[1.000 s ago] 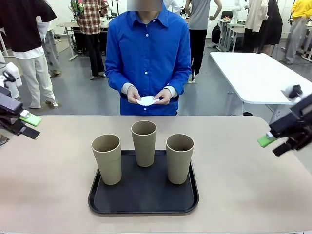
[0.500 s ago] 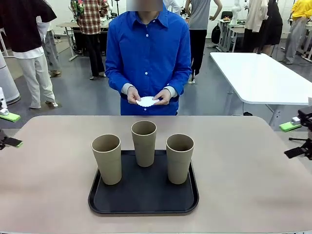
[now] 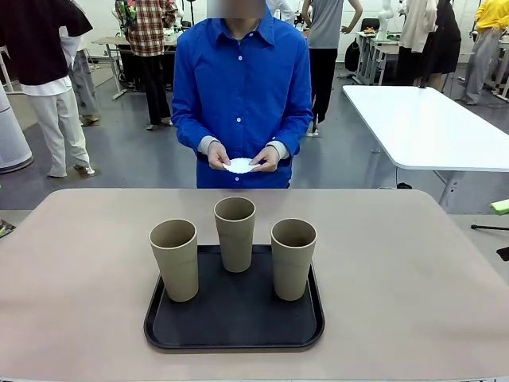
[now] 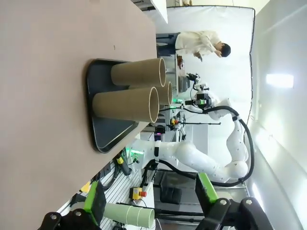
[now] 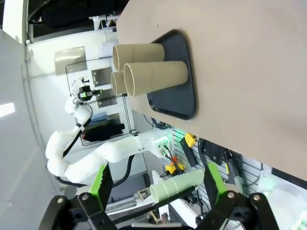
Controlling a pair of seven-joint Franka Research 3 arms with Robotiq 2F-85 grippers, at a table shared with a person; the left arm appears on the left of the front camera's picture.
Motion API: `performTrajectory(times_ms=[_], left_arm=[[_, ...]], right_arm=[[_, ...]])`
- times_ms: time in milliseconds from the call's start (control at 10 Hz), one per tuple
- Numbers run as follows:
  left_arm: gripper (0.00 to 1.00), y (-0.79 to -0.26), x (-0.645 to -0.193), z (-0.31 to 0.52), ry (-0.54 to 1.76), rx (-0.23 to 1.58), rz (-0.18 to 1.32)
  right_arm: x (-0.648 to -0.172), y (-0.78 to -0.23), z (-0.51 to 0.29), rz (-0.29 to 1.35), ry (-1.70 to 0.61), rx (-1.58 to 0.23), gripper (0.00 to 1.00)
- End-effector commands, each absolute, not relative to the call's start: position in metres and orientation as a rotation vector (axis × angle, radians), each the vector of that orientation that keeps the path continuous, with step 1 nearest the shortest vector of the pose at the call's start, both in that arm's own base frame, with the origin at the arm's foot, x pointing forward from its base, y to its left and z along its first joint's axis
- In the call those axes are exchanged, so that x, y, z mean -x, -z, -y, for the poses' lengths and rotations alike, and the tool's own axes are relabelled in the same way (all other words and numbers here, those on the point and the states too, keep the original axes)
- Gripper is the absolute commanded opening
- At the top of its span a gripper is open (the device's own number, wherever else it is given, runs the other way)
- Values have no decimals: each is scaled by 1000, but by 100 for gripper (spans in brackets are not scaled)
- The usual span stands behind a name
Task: Place coasters on the table and set cups on them.
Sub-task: Pick up one Reusable plastic cup and place it on a coaster set by the human.
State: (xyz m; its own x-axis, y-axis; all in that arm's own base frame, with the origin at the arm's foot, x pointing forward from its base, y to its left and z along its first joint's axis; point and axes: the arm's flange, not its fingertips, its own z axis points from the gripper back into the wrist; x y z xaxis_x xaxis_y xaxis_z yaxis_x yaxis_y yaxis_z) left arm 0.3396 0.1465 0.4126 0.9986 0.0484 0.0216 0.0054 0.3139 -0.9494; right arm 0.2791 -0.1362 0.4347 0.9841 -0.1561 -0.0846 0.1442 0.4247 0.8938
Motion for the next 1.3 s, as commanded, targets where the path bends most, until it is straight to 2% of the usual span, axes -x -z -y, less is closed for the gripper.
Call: performTrajectory(times_ms=[0,1200], left_arm=[[100,-414,-338,-149,-41,1201,91],[100,-413,-339,-151,-42,1239,64]], right_arm=[[-275,-436,138,33,174,-1107,100],[-277,-435,139,20,196,-1113,100]])
